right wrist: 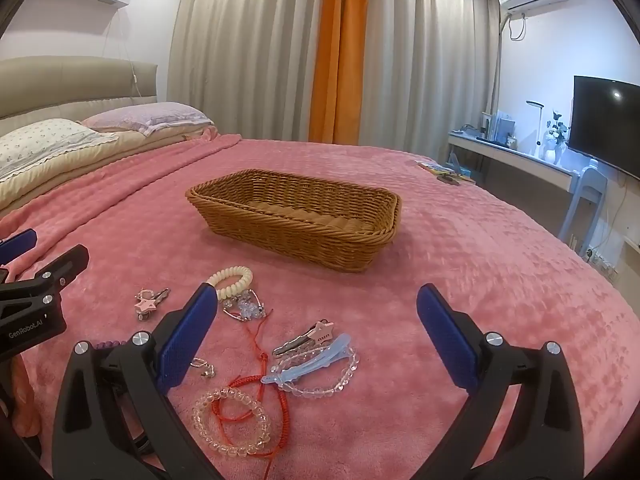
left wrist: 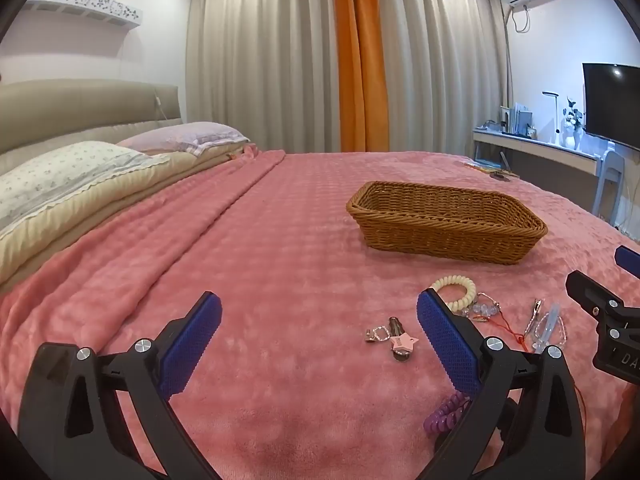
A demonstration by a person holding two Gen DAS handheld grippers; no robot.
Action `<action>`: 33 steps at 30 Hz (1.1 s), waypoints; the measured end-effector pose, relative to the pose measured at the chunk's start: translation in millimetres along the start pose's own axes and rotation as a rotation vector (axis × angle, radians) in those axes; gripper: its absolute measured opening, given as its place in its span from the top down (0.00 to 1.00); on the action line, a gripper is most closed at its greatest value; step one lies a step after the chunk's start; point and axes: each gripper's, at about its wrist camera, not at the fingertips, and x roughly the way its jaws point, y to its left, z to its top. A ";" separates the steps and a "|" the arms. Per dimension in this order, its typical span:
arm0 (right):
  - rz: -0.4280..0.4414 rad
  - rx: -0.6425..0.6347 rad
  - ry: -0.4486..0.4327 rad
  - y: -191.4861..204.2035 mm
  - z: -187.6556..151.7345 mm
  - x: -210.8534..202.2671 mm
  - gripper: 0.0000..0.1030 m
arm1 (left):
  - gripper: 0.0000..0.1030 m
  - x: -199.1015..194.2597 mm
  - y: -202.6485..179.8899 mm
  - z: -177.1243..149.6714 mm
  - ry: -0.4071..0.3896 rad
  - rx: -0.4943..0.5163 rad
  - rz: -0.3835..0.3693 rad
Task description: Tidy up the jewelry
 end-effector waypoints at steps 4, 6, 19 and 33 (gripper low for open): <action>-0.001 -0.001 -0.002 5.2 -5.0 2.2 0.07 | 0.08 0.2 0.0 0.1 0.001 0.000 0.000; -0.001 -0.001 -0.001 4.5 -4.1 2.0 0.07 | 0.08 0.1 -0.1 0.1 0.001 0.000 0.000; 0.000 -0.001 0.001 4.8 -3.9 2.4 0.07 | 0.08 0.2 0.0 0.2 0.002 0.000 0.000; 0.001 -0.003 0.003 6.3 -6.7 6.8 0.07 | 0.08 0.3 0.0 0.3 0.003 -0.001 -0.001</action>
